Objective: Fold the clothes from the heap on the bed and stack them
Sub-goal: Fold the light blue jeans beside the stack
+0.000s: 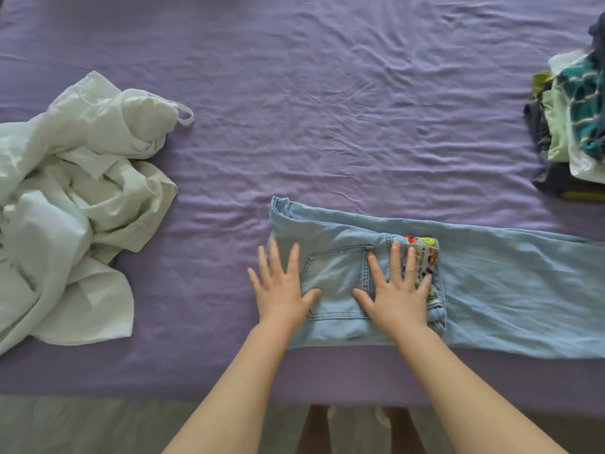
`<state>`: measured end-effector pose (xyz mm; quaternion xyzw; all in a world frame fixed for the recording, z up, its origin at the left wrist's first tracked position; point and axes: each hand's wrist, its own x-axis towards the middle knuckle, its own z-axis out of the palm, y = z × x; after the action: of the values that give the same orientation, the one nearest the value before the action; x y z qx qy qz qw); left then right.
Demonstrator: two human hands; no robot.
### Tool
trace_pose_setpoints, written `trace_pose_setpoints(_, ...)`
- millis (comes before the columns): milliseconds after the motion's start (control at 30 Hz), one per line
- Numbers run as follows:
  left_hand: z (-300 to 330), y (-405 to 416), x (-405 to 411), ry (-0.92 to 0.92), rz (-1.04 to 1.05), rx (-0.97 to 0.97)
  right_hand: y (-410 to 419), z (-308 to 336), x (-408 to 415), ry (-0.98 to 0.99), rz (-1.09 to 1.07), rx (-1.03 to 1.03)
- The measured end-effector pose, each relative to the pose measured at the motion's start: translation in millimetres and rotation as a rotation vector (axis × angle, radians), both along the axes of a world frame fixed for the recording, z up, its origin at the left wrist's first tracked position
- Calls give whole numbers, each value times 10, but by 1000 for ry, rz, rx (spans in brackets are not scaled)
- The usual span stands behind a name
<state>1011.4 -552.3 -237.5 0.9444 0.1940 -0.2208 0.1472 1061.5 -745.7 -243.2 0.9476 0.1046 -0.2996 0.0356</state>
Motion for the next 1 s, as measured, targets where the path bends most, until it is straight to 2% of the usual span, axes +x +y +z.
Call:
trace_pose_setpoints(100,92,104,-8,-3,314,-208,98,103,-6,10,-41,-15)
trace_pose_setpoints(200,183,214,56,-67,640,-567,230,276,-22,0,-127,79)
trace_pose_setpoints(267,280,249,96,-135,760,-787,338,416,-69,-37,-215,353)
trace_pose_setpoints(367,501,137,133,-201,795,-1084,586,693,-149,6,-351,898)
trace_pose_setpoints(433,716,-16,170,-161,822,-1272,731,862,-189,57,-378,1072)
trace_pose_setpoints(500,913,-171,200,-103,779,-1384,754,977,-198,53,-414,1110)
trace_pose_setpoints(600,1140,-405,267,-61,633,-1460,516,1120,-133,-43,-435,1036)
trace_pose_setpoints(767,1427,-936,433,-10,369,-1428,-234,1385,-2,-165,-397,1007)
trace_pose_setpoints(1000,1661,-2048,692,-13,166,-1419,-1511,1630,241,-358,-491,1005)
